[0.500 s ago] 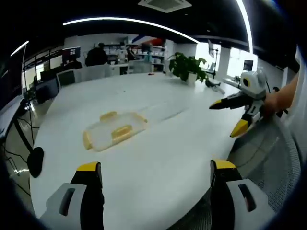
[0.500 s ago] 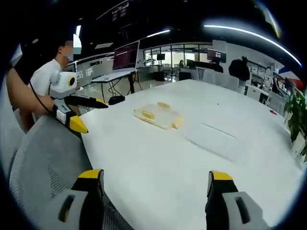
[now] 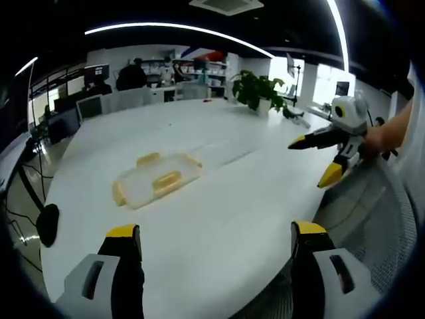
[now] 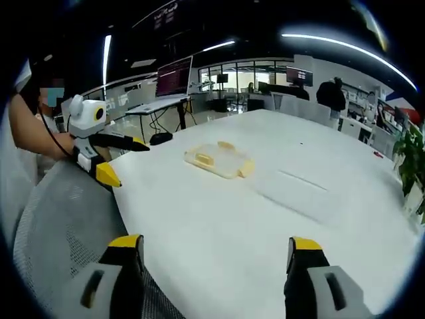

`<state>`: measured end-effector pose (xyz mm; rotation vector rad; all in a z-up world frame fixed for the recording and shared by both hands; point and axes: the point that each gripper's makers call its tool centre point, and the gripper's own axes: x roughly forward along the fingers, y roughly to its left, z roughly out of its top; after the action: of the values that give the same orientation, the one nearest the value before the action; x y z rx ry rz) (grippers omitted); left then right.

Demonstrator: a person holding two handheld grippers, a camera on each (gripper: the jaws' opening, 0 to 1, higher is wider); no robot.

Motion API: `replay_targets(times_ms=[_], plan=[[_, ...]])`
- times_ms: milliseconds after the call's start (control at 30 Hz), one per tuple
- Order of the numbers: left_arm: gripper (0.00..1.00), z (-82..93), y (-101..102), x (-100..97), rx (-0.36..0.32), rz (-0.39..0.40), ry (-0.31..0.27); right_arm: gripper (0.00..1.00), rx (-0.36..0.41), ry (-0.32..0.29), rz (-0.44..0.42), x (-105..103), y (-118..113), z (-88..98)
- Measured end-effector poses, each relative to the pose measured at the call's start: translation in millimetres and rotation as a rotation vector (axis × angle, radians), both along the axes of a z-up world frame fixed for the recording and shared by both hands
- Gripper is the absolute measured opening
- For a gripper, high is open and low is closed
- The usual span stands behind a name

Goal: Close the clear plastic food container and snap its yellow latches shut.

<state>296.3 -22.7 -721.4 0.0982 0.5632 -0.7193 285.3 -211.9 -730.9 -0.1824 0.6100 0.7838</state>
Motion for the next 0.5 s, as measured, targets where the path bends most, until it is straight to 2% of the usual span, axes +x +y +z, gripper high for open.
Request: replay_targets(times_ms=[500], plan=[[0.92,0.6,0.8,0.7,-0.001,0.004,-0.005,0.89,-0.002,0.000,0.002,-0.6,0.3,0.1]])
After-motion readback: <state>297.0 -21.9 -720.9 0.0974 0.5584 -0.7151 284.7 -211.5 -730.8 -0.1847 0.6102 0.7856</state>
